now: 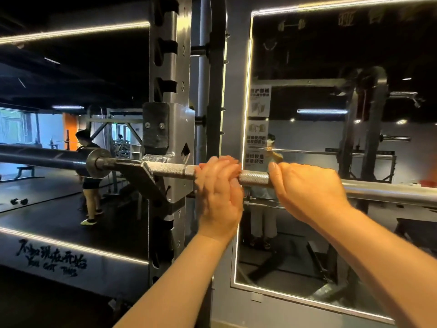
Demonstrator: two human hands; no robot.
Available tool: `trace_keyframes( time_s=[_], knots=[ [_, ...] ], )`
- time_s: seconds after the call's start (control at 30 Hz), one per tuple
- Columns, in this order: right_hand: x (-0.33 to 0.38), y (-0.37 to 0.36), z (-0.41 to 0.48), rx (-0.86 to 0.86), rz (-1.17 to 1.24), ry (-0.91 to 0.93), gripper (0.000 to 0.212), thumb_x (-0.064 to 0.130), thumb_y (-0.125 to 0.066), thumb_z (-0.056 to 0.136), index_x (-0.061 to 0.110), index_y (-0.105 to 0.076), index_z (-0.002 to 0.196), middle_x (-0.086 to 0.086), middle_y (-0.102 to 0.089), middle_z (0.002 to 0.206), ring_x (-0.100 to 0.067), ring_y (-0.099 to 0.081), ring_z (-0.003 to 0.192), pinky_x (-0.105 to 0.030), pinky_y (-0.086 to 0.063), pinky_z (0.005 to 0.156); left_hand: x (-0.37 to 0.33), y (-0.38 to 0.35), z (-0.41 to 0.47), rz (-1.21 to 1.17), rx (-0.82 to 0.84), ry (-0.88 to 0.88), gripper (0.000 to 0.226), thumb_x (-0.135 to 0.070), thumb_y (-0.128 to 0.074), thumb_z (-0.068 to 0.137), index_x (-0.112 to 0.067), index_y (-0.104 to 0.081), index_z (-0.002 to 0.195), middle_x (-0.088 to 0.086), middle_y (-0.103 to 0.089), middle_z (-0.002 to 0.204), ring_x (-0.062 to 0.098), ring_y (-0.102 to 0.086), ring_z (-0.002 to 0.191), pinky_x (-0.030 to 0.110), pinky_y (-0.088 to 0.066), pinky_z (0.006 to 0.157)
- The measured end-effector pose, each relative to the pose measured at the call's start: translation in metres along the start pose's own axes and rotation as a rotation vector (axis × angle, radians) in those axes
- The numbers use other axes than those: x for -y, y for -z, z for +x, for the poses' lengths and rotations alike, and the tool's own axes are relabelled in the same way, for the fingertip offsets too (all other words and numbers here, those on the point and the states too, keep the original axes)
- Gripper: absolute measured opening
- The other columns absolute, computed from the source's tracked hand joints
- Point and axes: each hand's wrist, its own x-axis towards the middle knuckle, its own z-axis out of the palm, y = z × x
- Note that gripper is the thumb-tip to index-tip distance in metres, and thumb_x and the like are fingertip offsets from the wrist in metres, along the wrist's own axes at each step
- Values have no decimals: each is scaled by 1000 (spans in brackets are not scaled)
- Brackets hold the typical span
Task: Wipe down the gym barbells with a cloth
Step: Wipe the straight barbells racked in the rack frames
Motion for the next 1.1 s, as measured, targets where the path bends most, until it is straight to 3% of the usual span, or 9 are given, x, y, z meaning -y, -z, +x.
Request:
trace_keyframes(
  time_s=[0.07, 0.2, 0.37, 0.47, 0.57, 0.77, 0.93, 1.03, 1.1],
  knots=[
    [-13, 5, 0, 47, -76, 22, 44, 41, -10, 105, 25, -51, 109, 11, -47, 71, -9, -44, 55, -28, -28, 46, 5, 6, 7, -16, -88, 131, 28, -16, -39, 105, -9, -62, 120, 8, -62, 126, 29, -46, 138, 66, -15, 120],
    [-23, 5, -3, 77, -162, 56, 28, 39, -32, 108, 20, -43, 126, 7, -53, 80, -17, -54, 64, -30, -40, 49, -20, -11, 9, -66, -172, 263, 29, -15, -36, 106, -8, -63, 114, 7, -62, 122, 23, -44, 138, 46, -11, 127],
    [-15, 1, -4, 88, -160, -7, 39, 36, -25, 107, 20, -47, 135, 3, -55, 87, -23, -60, 71, -32, -40, 51, -67, -45, -2, -55, -57, 178, 36, -24, -36, 108, -5, -67, 110, 10, -64, 119, 27, -54, 128, 59, -26, 120],
    [-18, 3, -7, 69, -75, -101, 51, 42, -14, 109, 23, -60, 119, 7, -50, 75, -20, -64, 74, -32, -44, 58, -60, -42, -10, -19, 83, -61, 33, -25, -37, 109, -8, -62, 123, 12, -65, 125, 27, -53, 131, 63, -30, 117],
    [-17, 5, -10, 31, -110, -4, 39, 40, -23, 110, 21, -53, 126, 6, -60, 88, -18, -63, 74, -31, -48, 56, -22, -16, 6, 83, 154, -262, 33, -26, -39, 108, -11, -63, 123, 9, -68, 125, 26, -60, 126, 59, -28, 120],
    [-17, 5, -10, 26, -93, 2, 39, 38, -21, 110, 20, -55, 116, 6, -61, 85, -19, -62, 69, -29, -46, 53, -33, -19, 10, 31, -70, 119, 28, -14, -40, 103, -5, -67, 106, 7, -65, 108, 24, -60, 109, 65, -25, 116],
    [-18, 6, -10, -5, -60, -78, 50, 43, -17, 111, 24, -63, 112, 5, -70, 93, -19, -70, 79, -30, -42, 57, -65, -41, -7, 60, 122, -82, 35, -27, -32, 109, -9, -59, 124, 12, -63, 125, 28, -54, 128, 59, -21, 123],
    [-16, 9, -12, 27, -78, -64, 48, 45, -18, 110, 23, -60, 112, 6, -66, 89, -17, -67, 74, -30, -47, 57, -35, -18, 6, 121, 207, -262, 29, -22, -43, 105, -10, -62, 124, 10, -67, 124, 27, -59, 125, 56, -26, 122],
    [-16, 9, -13, 7, -63, -59, 47, 44, -18, 110, 22, -59, 112, 7, -62, 84, -16, -64, 69, -31, -52, 58, -18, -1, 18, 123, 184, -187, 30, -20, -43, 103, -9, -68, 114, 6, -69, 114, 24, -63, 114, 58, -26, 121]
  ],
)
